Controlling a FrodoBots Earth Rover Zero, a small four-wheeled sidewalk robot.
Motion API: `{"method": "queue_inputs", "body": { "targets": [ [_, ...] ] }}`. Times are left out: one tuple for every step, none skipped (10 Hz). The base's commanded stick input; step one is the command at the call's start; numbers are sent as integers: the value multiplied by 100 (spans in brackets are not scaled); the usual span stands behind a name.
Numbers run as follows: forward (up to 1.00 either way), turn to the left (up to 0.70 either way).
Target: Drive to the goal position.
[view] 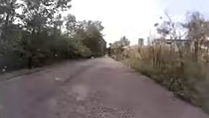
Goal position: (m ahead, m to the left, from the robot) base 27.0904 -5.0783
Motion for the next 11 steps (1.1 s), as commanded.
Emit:
{"method": "queue_inputs", "body": {
  "targets": [
    [100, -11],
    [100, -11],
    [100, -11],
    [100, -11],
    [100, -11],
    [100, -11],
    [100, -11],
    [100, -11],
    [100, -11],
    [100, -11],
    [100, -11]
  ]
}}
